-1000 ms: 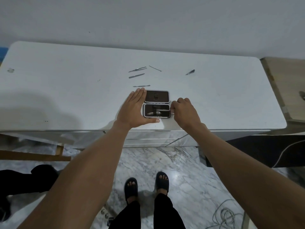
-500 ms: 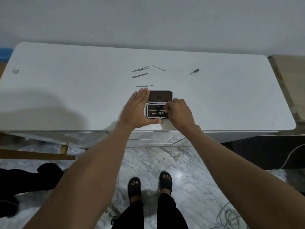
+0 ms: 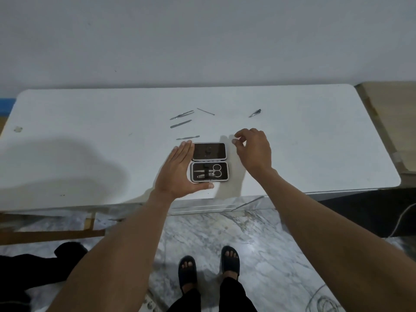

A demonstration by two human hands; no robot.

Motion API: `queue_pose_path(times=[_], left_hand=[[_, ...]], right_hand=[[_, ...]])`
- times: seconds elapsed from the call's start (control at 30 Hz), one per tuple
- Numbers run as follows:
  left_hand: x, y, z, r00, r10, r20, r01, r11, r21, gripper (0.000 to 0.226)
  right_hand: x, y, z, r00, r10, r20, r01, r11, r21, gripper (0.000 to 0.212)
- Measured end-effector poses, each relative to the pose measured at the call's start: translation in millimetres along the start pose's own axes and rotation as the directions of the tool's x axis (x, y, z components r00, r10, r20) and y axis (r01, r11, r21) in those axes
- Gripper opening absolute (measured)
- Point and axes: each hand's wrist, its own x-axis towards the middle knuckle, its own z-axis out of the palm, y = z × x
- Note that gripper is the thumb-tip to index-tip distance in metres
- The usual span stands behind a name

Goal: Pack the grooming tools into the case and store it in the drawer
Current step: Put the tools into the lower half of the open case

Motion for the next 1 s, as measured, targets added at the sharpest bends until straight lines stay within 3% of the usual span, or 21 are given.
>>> queue_pose_path(times=[0.33, 0.4, 0.6, 0.77, 1.0], left_hand=[[-10, -2, -5, 0.999, 0.034, -0.035, -0.033, 0.999, 0.034, 0.137], [11, -4, 6, 1.000, -0.006, 0.001, 0.006, 0.999, 0.040, 0.137], [4, 1, 3, 1.000, 0.011, -0.014, -0.010, 0.999, 0.041, 0.136], [6, 1, 0, 1.000, -0.012, 0.008, 0.012, 0.999, 0.042, 0.137], [5, 3, -1, 0.999, -0.031, 0.026, 0.030, 0.999, 0.034, 0.138]], right_hand=[[57, 18, 4, 0.962, 0.229, -0.146, -0.210, 0.968, 0.136, 0.020], [91, 36, 16, 0.955, 0.273, -0.115, -0.258, 0.958, 0.126, 0.024], [105, 50, 6, 0.961, 0.260, -0.096, -0.252, 0.963, 0.092, 0.038], [111, 51, 13, 0.953, 0.299, -0.049, -0.296, 0.954, 0.053, 0.025], [102, 52, 12, 0.967, 0.253, -0.038, -0.251, 0.967, 0.040, 0.017]])
